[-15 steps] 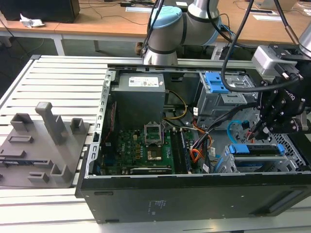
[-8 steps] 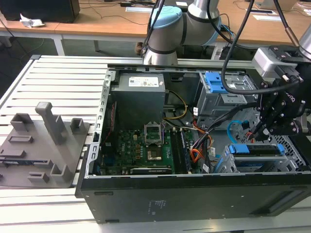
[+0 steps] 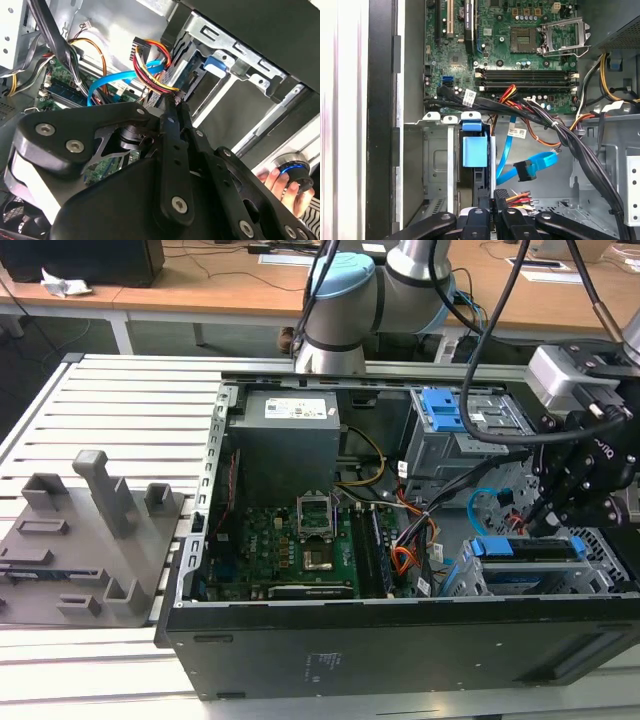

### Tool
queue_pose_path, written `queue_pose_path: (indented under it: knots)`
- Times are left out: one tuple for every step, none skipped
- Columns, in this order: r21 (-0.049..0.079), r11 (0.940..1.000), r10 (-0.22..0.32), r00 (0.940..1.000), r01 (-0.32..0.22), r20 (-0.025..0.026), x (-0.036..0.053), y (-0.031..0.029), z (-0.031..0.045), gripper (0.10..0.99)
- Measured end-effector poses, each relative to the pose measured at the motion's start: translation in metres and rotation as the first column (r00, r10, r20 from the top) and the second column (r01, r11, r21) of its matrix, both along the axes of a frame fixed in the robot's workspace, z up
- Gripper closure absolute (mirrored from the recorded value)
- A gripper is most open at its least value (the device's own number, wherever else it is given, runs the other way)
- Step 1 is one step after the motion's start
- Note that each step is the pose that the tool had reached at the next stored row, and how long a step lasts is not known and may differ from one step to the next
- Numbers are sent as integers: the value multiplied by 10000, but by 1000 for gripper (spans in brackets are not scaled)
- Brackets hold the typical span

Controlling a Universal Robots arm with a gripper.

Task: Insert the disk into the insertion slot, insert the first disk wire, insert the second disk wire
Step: 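Insert the first disk wire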

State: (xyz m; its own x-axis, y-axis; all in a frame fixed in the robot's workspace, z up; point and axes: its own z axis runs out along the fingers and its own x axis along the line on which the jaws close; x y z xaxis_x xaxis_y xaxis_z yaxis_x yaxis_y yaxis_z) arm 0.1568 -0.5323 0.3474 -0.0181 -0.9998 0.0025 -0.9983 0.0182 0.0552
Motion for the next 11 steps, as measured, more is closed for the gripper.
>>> queue_pose_path:
  knots:
    - [-1, 10000, 0, 10000, 0, 0, 14, -17, -2, 925]
    - [0, 10000, 0, 10000, 0, 0, 19, -29, -4, 925]
    - [-1, 10000, 0, 10000, 0, 0, 23, -37, -4, 925]
    - [1, 10000, 0, 10000, 0, 0, 28, -49, -10, 925]
    - [0, 10000, 0, 10000, 0, 0, 31, -54, -13, 925]
    - [1, 10000, 0, 10000, 0, 0, 33, -56, -16, 925]
    - [-1, 10000, 2, 10000, -2, 0, 37, -56, -19, 925]
    - [-5, 10000, 0, 10000, 0, 0, 41, -58, -26, 925]
    - [-4, 10000, 0, 10000, 0, 0, 46, -58, -31, 925]
    - [2, 10000, 1, 10000, -1, 0, 53, -57, -35, 925]
    - [5, 10000, 1, 10000, -1, 0, 59, -57, -37, 925]
